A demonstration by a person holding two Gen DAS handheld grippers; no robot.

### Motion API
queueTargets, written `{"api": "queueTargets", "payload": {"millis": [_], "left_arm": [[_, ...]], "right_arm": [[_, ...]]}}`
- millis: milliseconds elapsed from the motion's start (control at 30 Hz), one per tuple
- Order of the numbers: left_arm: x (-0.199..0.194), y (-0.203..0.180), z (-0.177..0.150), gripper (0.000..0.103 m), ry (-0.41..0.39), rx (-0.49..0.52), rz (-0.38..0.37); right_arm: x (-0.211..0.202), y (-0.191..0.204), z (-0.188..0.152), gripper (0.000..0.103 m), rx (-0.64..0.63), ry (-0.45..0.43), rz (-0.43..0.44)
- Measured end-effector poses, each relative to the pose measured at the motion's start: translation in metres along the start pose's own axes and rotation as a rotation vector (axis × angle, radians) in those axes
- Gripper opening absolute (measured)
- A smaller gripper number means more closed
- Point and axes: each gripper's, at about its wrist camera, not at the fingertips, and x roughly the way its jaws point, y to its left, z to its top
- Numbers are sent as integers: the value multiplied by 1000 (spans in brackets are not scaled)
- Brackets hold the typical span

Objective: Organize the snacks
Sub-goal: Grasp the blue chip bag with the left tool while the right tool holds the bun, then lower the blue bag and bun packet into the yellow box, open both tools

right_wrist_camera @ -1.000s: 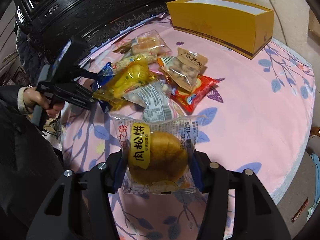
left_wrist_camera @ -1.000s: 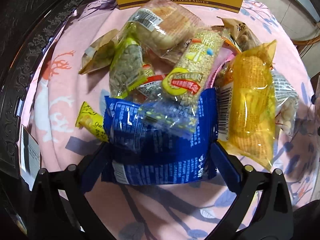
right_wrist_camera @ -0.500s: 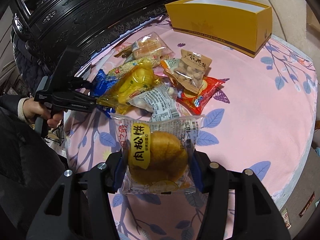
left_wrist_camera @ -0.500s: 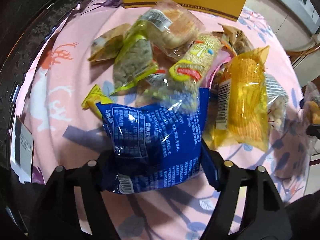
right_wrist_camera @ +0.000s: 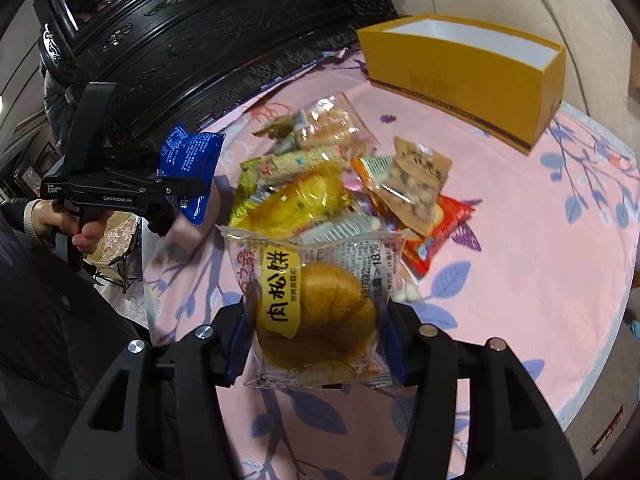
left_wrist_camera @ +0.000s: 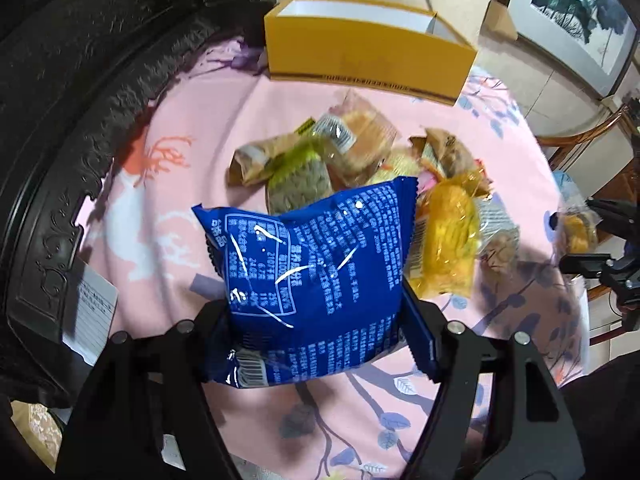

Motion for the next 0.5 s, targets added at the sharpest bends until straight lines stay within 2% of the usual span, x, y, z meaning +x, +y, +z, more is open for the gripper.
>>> {"api": "queueTargets", "payload": {"millis": [333,500], "left_arm": [[-28,-6,22,73,-87,48,-68],[-35,-10,49,73,-146,66,-101]], "right_arm": [[-15,24,17,55,-4,-46,-38],[-22,33,33,55,5,-80,-80]]}}
